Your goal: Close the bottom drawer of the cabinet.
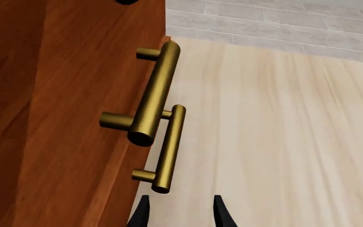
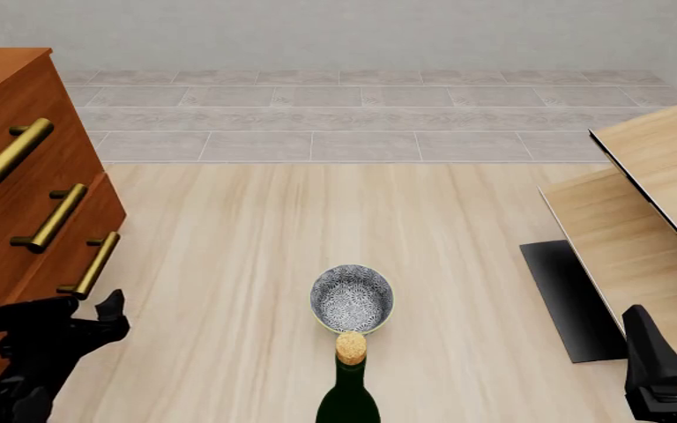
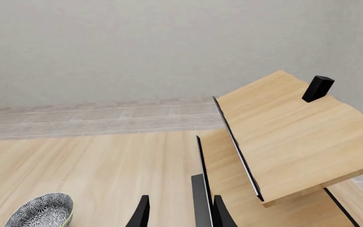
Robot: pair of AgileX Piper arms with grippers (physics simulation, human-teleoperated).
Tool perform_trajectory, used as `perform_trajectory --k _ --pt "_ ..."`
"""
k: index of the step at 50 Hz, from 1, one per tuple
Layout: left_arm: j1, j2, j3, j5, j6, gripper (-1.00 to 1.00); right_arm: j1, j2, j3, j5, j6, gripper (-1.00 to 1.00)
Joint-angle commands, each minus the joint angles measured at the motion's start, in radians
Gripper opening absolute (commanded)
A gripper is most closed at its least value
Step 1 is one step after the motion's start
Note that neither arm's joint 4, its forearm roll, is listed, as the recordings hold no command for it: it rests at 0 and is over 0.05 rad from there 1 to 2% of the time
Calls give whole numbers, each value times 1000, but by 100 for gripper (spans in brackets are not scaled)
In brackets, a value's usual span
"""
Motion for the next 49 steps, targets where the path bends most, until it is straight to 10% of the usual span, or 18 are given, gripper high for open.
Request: perform_trajectory --k 1,49 --pt "44 -7 -9 -3 27 100 0 -2 1 0 -1 100" --pt "140 -11 -29 -2 119 100 -1 1 -1 -1 -4 100"
